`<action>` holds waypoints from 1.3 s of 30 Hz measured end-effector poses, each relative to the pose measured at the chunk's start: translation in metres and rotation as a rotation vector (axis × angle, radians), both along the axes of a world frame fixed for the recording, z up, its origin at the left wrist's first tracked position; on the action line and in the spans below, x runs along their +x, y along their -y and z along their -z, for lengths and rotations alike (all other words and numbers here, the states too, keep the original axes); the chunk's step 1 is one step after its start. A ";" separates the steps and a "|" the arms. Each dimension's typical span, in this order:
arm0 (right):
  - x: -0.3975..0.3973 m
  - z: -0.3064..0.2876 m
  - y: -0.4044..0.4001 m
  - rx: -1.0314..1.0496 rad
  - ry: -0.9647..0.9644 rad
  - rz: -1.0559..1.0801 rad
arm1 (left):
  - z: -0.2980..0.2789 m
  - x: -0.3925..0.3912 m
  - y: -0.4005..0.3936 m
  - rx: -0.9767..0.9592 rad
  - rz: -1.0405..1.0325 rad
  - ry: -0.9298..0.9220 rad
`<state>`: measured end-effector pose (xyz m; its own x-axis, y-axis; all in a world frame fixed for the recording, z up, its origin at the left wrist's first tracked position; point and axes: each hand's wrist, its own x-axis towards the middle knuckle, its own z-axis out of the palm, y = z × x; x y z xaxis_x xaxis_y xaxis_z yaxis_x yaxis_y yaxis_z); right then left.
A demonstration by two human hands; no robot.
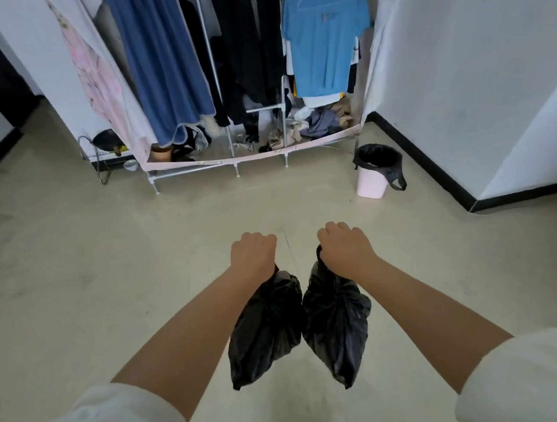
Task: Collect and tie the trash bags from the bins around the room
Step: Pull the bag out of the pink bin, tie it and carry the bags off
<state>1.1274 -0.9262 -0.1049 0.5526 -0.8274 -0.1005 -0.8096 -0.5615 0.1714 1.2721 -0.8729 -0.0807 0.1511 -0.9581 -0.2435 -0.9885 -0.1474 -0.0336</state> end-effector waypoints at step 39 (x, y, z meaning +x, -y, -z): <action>0.077 0.170 1.059 0.525 -0.180 -0.011 | 0.174 0.080 1.035 0.354 -0.264 -0.193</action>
